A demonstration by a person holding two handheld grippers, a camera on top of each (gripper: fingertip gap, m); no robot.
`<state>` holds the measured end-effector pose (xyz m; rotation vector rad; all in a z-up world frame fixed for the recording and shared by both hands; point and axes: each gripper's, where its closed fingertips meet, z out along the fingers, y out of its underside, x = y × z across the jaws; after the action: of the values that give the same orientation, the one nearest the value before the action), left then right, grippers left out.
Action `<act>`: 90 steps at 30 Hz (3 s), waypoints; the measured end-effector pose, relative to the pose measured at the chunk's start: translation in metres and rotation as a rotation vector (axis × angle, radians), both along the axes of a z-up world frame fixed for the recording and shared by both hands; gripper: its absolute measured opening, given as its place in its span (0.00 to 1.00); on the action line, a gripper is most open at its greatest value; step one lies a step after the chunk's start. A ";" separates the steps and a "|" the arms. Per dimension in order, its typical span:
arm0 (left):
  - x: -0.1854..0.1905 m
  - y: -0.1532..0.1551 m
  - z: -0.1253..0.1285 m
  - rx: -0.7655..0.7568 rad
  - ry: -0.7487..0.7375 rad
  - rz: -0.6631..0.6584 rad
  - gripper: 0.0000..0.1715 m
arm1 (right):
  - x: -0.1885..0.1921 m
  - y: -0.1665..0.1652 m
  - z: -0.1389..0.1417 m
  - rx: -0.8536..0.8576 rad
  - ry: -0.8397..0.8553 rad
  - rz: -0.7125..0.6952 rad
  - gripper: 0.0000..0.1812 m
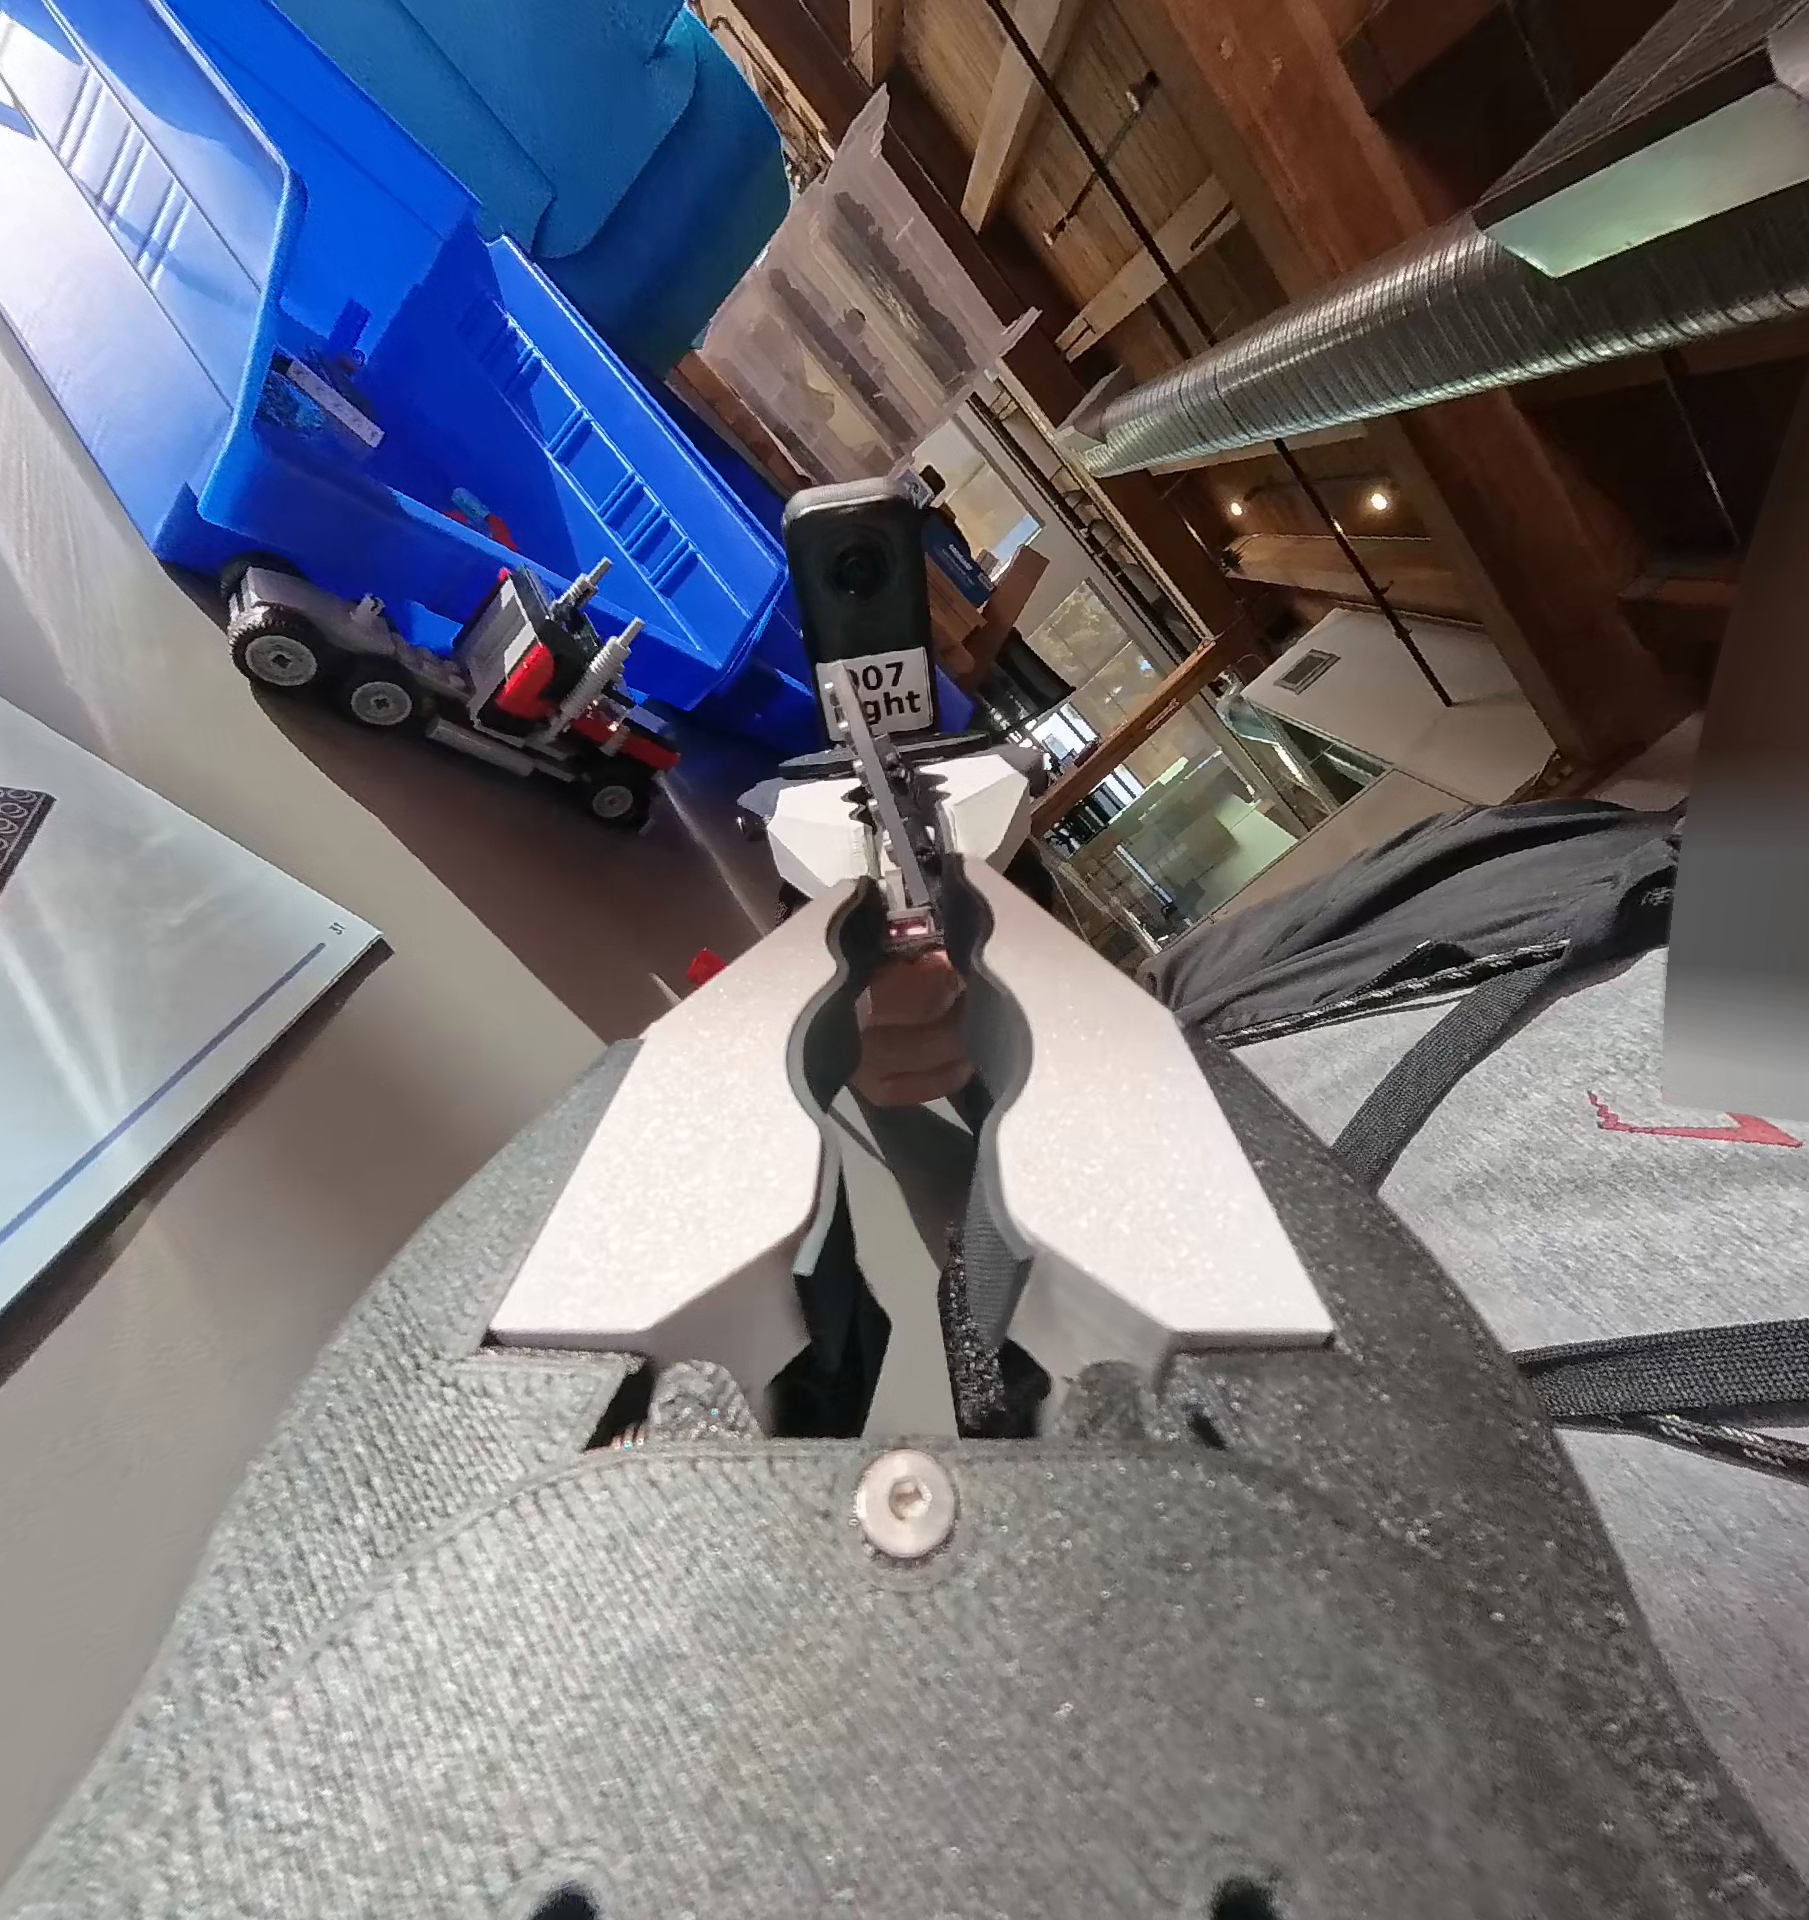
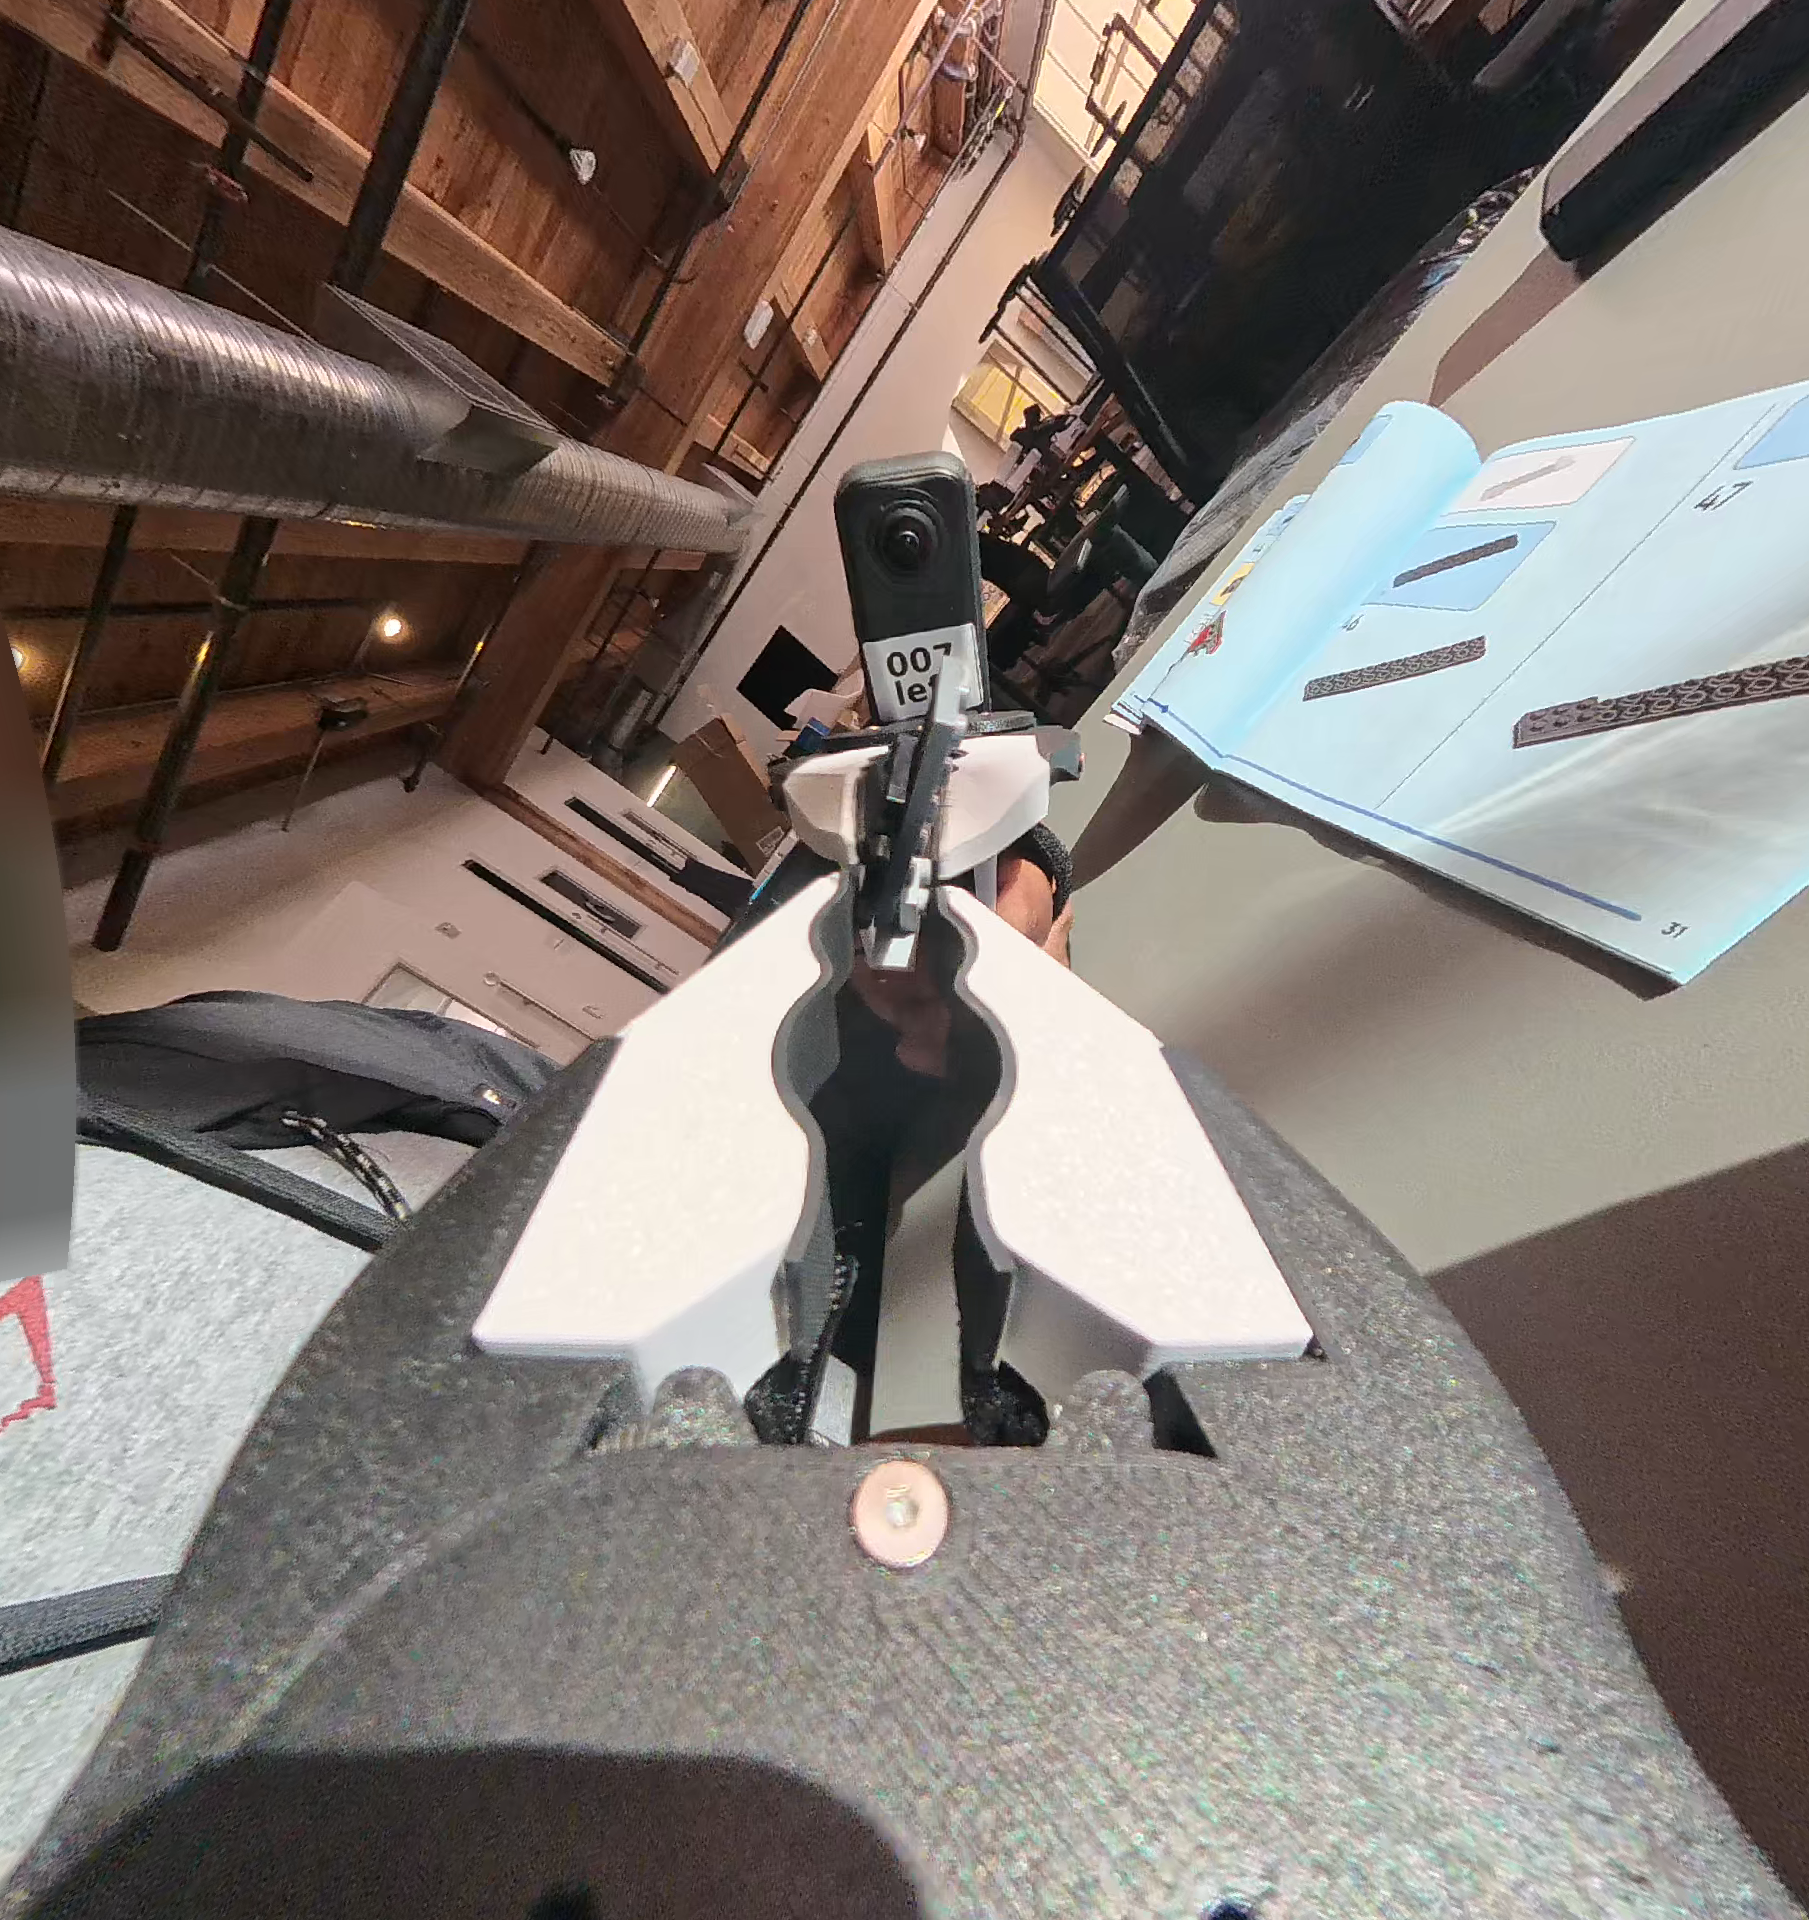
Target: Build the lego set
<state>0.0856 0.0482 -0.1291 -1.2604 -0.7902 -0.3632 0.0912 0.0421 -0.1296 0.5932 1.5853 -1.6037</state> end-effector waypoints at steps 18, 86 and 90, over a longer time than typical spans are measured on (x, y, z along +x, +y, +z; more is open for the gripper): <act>0.005 0.001 0.008 -0.017 0.088 -0.004 0.08 | 0.004 0.001 0.008 -0.029 0.206 -0.047 0.07; 0.044 0.023 0.050 -0.089 0.601 0.071 0.11 | 0.036 0.020 0.048 -0.294 0.703 -0.110 0.08; 0.042 0.023 0.048 -0.097 0.607 0.084 0.11 | 0.038 0.020 0.047 -0.285 0.726 -0.109 0.08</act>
<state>0.1279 0.0711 -0.0806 -1.3262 -0.3391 0.1314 0.1287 0.0621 -0.0827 -0.0844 1.7783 -2.2341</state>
